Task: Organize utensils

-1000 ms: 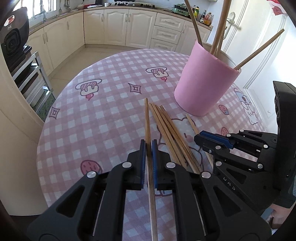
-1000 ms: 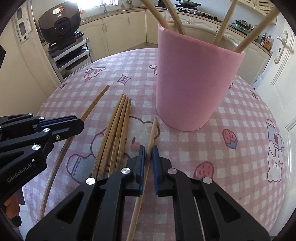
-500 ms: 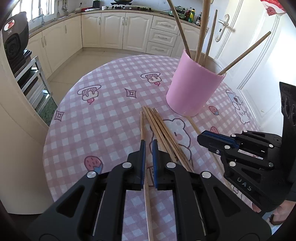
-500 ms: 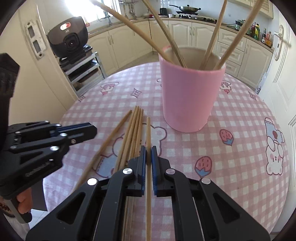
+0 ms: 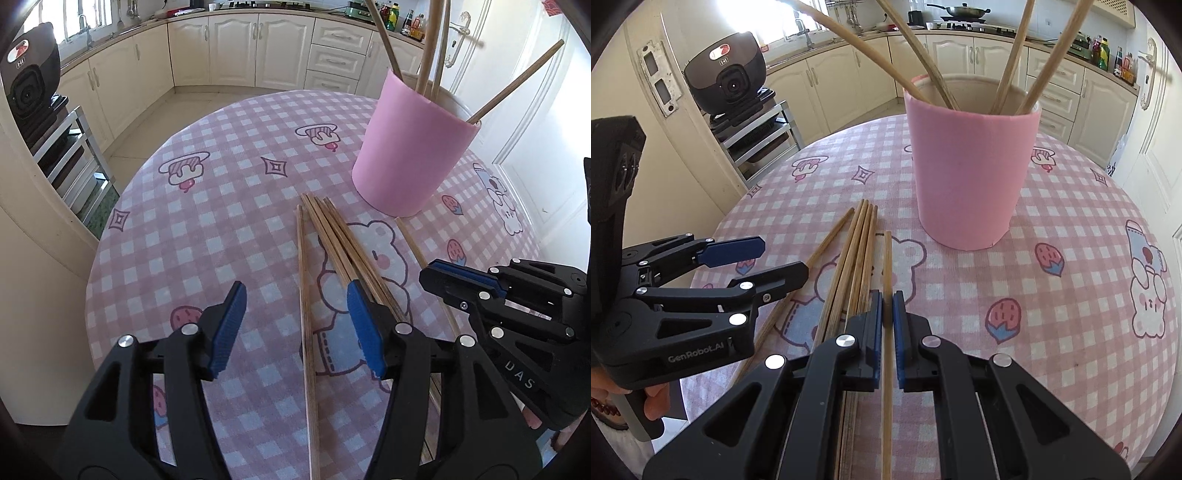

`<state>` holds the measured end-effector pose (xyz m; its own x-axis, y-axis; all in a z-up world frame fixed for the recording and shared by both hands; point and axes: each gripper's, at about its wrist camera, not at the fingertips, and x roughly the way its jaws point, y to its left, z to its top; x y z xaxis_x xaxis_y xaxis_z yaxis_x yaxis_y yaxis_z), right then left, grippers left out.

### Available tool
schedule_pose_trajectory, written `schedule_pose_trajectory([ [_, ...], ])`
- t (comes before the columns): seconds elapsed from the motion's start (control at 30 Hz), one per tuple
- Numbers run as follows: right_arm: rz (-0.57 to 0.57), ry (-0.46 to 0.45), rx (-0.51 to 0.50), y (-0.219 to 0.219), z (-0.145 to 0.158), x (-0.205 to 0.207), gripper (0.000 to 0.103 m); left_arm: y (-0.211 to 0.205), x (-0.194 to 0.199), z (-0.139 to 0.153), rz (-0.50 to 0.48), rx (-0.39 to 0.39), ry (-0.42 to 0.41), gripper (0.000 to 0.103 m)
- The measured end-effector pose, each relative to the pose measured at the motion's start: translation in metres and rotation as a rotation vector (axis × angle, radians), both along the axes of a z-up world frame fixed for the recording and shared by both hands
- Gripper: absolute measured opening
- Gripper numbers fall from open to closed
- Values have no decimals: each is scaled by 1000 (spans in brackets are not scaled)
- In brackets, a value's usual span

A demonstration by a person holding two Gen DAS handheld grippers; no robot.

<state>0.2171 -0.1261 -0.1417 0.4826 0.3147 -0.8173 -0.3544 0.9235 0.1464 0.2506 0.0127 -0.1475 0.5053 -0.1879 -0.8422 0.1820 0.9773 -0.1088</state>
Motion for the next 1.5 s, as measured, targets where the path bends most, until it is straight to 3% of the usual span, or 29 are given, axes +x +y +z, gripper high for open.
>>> schedule_pose_trajectory([
  [0.17, 1, 17, 11, -2, -5, 7, 5, -6, 13, -14, -3, 25, 49, 40],
  [0.37, 0, 33, 13, -2, -11, 13, 5, -17, 21, -17, -20, 102, 16, 29],
  [0.47, 2, 31, 19, -2, -9, 12, 5, -16, 21, -16, -27, 96, 5, 9],
  [0.5, 4, 28, 23, -2, -8, 11, 5, -15, 22, -16, -22, 96, 3, 7],
  [0.63, 14, 5, 35, -4, 0, 3, 5, -13, 19, -12, -19, 67, 2, 6],
  [1.03, 32, -155, 145, -22, 60, -39, 5, -15, -34, 71, -45, -35, -219, 6],
  [1.5, -21, -372, 174, -30, 117, -73, 5, -13, -81, 132, -69, -133, -398, 6],
])
